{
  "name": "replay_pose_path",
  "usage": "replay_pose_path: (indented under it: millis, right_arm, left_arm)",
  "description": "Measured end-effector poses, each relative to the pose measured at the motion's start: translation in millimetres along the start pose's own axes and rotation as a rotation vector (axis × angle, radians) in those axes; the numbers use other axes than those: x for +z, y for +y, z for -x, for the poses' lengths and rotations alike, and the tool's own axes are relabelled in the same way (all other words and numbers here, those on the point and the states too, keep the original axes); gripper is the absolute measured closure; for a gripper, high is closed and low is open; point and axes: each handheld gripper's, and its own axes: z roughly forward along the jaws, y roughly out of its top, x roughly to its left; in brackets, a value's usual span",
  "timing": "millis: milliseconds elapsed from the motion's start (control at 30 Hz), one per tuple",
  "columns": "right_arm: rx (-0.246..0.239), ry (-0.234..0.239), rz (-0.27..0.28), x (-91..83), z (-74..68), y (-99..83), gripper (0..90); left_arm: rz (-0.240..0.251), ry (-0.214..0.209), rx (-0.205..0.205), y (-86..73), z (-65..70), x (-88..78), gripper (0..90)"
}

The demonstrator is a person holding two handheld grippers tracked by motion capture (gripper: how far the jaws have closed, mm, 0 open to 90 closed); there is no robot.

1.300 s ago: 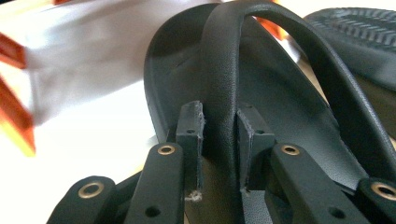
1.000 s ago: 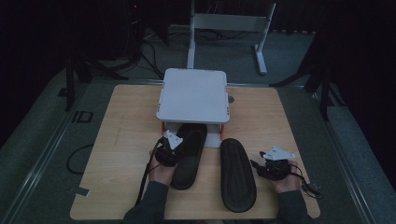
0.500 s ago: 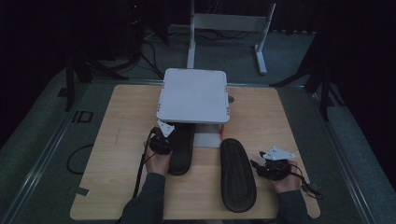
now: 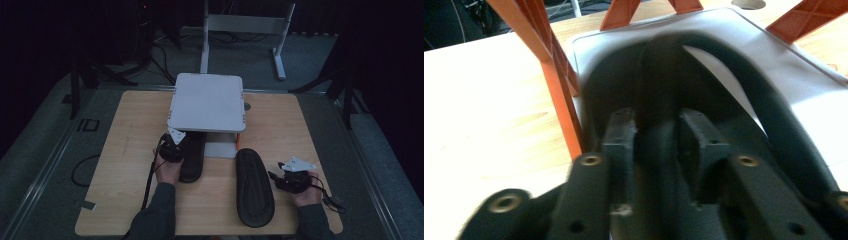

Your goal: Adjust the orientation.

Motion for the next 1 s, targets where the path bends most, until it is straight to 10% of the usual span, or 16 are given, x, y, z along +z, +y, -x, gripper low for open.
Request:
replay_pose_path:
  millis: [500, 1000]
  right_arm:
    - [0.0, 0.0, -0.002, -0.9, -0.9, 0.4, 46.5]
    - [-0.001, 0.005, -0.004, -1.0, -1.2, 0.5, 46.2]
  left_arm:
    - [-0.005, -0.133, 0.02, -37.9, 9.4, -67.8, 36.3]
    - [-0.068, -0.183, 0.004, -73.3, 20.4, -88.3, 21.5]
